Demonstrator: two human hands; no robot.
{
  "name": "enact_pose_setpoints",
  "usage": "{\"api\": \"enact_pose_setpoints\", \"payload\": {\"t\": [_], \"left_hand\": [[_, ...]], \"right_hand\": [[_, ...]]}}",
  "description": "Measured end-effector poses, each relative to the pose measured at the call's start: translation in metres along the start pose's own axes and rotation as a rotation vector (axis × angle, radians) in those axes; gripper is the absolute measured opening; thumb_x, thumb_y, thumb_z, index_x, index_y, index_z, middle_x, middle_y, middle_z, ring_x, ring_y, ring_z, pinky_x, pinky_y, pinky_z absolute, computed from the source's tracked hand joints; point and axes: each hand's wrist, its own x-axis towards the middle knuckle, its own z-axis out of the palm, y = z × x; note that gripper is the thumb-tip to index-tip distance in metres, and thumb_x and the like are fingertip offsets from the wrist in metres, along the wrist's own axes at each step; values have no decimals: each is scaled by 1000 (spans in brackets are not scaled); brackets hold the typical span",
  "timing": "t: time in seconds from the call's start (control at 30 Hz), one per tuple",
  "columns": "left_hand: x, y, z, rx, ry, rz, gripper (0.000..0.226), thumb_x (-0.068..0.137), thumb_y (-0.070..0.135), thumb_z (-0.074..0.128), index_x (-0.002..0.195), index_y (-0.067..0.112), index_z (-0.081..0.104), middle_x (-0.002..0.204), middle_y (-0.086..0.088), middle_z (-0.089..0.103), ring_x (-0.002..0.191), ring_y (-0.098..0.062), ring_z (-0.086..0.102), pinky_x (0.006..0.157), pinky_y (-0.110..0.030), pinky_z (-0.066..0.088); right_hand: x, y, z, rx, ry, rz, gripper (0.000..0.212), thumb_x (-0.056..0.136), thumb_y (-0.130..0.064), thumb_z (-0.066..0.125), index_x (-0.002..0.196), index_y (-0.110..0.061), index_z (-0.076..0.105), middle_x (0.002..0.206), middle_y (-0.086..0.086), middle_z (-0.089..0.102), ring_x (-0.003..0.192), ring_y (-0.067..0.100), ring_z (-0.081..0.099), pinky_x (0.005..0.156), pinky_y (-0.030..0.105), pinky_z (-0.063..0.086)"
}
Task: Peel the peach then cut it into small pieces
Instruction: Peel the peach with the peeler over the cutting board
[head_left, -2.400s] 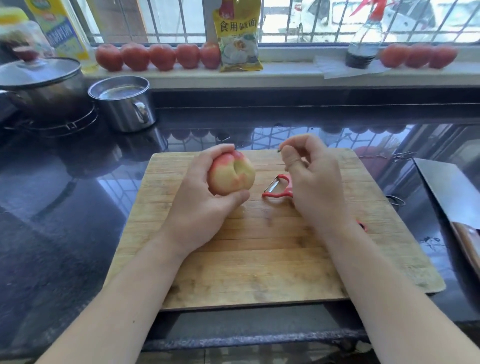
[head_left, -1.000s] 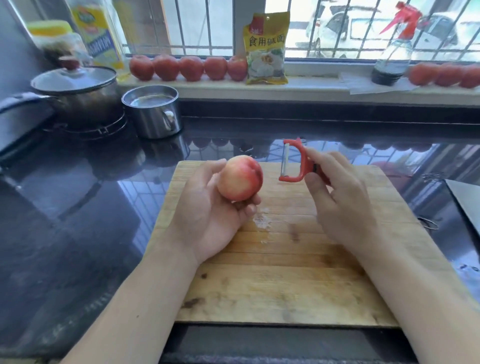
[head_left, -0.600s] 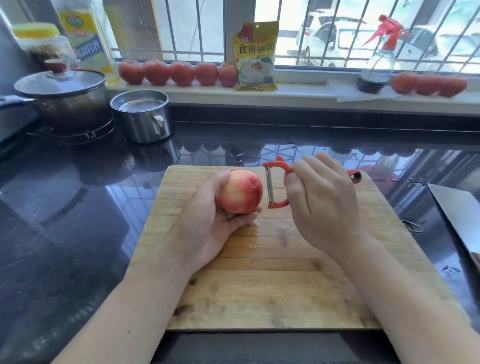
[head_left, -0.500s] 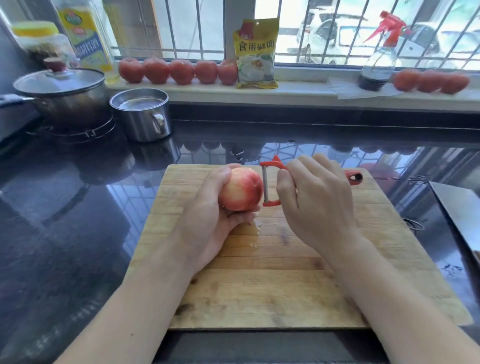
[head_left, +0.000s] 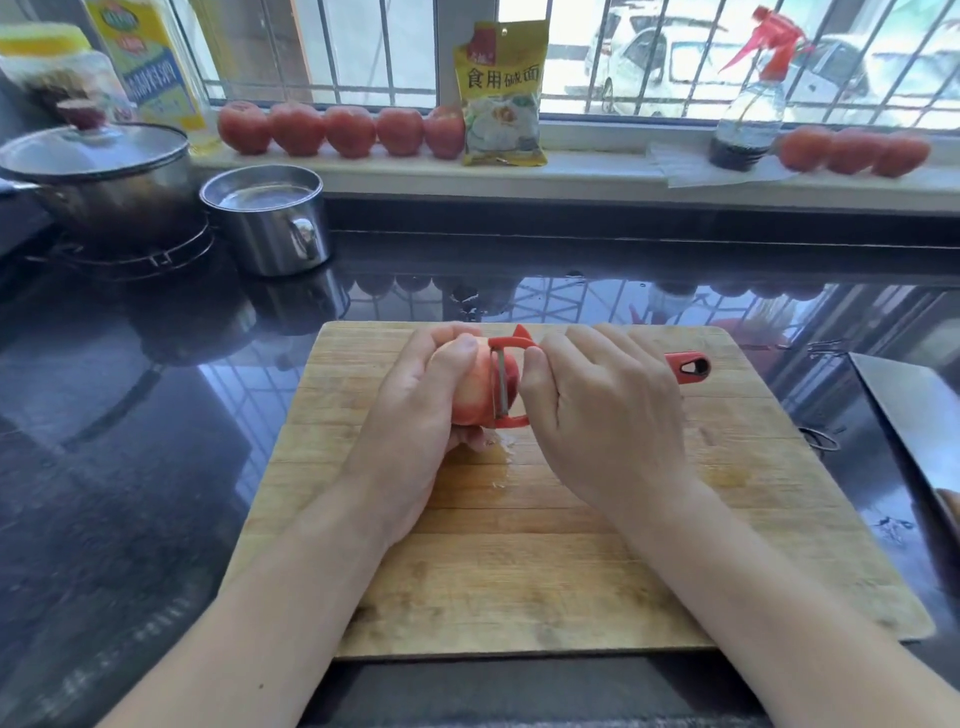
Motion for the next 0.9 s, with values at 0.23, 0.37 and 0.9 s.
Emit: {"api": "enact_pose_setpoints", "payload": {"t": [0.23,0.37,0.9], "left_hand": [[-1,2,1,-9,-2,26,23,98,30,51,113,20,66,96,-17,71,74,-29,62,54,-35,45],[-2,6,-7,-54,10,-7,21,103,31,51,110,22,68,99,-12,71,76,-31,67,53,-31,48],[-1,6,-7,-128,-138,-183,43,101,41,59,127,8,58,101,-15,69,74,-29,63,60,-36,47]], "right_hand": [[1,10,0,-34,-28,77,35,102,-26,44,68,-22,38,63,-6,43,62,19,41,63,32,29],[1,36,-5,-163,-106,200,41,101,-29,43,61,-19,43,60,-4,48,61,23,48,61,34,32],[2,22,-16,43,16,118,43,104,-26,38,61,-20,34,61,-8,37,66,18,38,77,38,29]]}}
